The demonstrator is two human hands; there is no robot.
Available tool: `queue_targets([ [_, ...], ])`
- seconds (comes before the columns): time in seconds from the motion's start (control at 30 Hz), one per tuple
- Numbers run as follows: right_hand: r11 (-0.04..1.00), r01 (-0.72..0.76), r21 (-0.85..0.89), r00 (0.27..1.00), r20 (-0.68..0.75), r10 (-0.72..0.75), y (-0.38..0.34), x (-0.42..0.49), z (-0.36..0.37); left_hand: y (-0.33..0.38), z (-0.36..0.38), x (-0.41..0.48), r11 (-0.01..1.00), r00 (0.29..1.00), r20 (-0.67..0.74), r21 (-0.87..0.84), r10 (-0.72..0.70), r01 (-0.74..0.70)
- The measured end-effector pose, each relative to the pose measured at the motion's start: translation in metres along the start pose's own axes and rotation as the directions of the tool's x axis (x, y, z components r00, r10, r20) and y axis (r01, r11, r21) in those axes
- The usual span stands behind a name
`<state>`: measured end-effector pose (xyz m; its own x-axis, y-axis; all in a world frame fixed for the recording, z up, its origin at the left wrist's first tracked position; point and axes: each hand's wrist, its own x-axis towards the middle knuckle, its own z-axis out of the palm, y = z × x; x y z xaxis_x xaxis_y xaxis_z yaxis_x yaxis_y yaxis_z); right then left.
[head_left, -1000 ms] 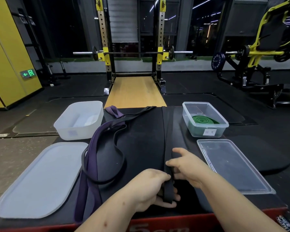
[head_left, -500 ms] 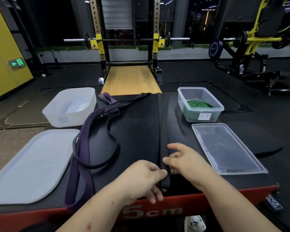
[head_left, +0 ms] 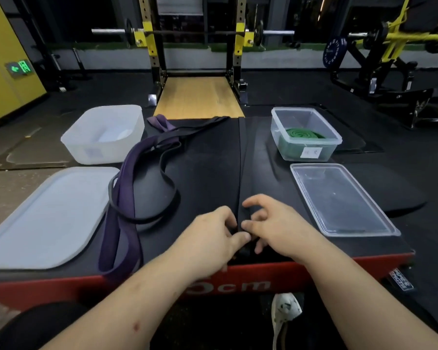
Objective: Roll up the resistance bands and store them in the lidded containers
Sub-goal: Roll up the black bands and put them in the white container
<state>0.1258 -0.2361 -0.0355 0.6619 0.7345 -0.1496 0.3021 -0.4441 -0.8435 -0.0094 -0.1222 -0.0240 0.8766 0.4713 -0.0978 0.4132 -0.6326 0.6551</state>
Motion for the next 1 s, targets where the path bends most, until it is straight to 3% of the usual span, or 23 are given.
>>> queue_targets([
  [0.13, 0.999, 0.02, -0.032, 1.0, -0.009, -0.02, 0.003, -0.004, 0.002, -0.003, 0.003, -0.007, 0.991, 0.994, -0.082, 0.117, 0.074, -0.064],
  [0.3, 0.999, 0.022, -0.047, 0.998, -0.053, -0.025, 0.003, -0.012, 0.0, -0.009, 0.01, -0.014, 0.986, 0.997, -0.023, -0.149, 0.074, -0.077],
  [0.4, 0.993, 0.037, -0.114, 0.998, -0.051, -0.043, 0.007, -0.012, 0.001, -0.013, 0.011, -0.016, 0.99, 0.989, -0.037, -0.024, 0.14, -0.141],
  [0.5, 0.986, 0.057, -0.159, 0.997, -0.046, -0.065, 0.012, -0.01, 0.004, -0.019, 0.015, -0.015, 0.895, 0.924, -0.052, 0.275, 0.379, -0.351],
  [0.73, 0.884, 0.126, -0.45, 0.984, -0.057, -0.169, 0.014, -0.014, 0.004, -0.043, 0.016, -0.012, 0.857, 0.876, 0.02, 0.197, 0.481, -0.476],
  [1.0, 0.878, 0.236, -0.416, 0.971, 0.076, -0.226, 0.02, -0.024, -0.016, -0.042, 0.02, -0.009, 0.831, 0.846, 0.004, 0.183, 0.533, -0.525],
])
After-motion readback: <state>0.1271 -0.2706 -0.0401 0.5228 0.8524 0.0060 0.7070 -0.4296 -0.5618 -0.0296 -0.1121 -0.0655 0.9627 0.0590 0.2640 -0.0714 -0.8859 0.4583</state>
